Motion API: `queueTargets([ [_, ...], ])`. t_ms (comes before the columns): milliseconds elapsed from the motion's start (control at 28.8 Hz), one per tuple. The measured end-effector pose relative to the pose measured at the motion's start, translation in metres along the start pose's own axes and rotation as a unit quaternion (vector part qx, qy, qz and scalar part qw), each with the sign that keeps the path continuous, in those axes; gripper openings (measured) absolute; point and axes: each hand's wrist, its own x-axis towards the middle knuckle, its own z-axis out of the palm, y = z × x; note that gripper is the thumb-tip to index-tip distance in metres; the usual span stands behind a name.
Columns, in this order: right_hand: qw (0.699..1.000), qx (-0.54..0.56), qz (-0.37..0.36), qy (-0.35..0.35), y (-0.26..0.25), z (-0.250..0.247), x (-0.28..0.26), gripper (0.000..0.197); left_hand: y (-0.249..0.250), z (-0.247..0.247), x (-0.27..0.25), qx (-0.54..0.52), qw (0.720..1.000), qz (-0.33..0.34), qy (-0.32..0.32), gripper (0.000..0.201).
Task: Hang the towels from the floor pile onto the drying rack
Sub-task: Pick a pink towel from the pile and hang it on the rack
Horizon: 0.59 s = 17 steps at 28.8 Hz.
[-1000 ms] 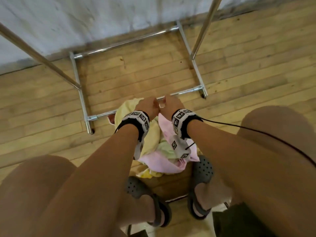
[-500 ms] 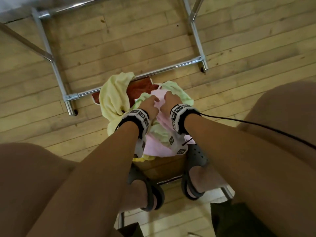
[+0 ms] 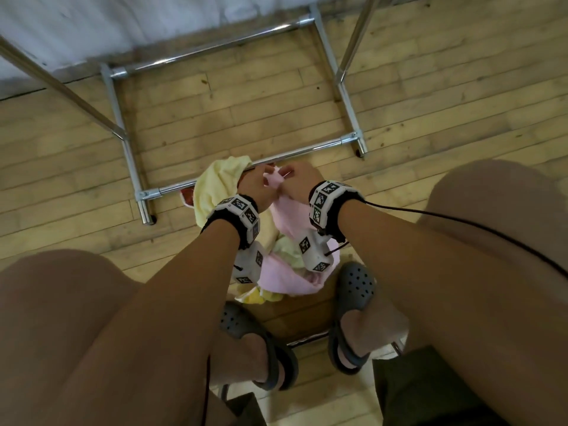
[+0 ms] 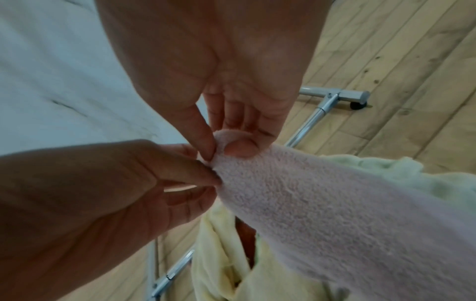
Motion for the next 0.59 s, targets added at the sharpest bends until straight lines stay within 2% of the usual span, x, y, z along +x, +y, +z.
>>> queueTargets([
  [139, 0.997, 0.058, -0.046, 0.023, -0.025, -0.019, -0.019, 0.035, 0.02, -0.03, -0.022, -0.033, 0.999, 0.012, 0.023, 0.044],
  [243, 0.991, 0.101, -0.076, 0.034, -0.052, -0.034, -0.038, 0.038, 0.037, -0.055, -0.041, -0.042, 0.997, 0.042, 0.054, 0.029],
  [312, 0.986, 0.128, -0.099, 0.046, -0.067, -0.045, -0.05, 0.031, 0.049, -0.074, -0.055, -0.053, 0.995, 0.056, 0.062, 0.027],
  [382, 0.979, 0.151, -0.124, 0.053, -0.079, -0.057, -0.064, 0.015, 0.058, -0.091, -0.068, -0.079, 0.992, 0.069, 0.066, 0.033],
  [451, 0.972, 0.174, -0.151, 0.054, -0.088, -0.069, -0.08, 0.018, 0.066, -0.107, -0.084, -0.116, 0.987, 0.085, 0.076, 0.035],
  [590, 0.955, 0.204, -0.204, 0.062, -0.112, -0.085, -0.115, 0.024, 0.087, -0.132, -0.121, -0.186, 0.968, 0.141, 0.096, 0.025],
])
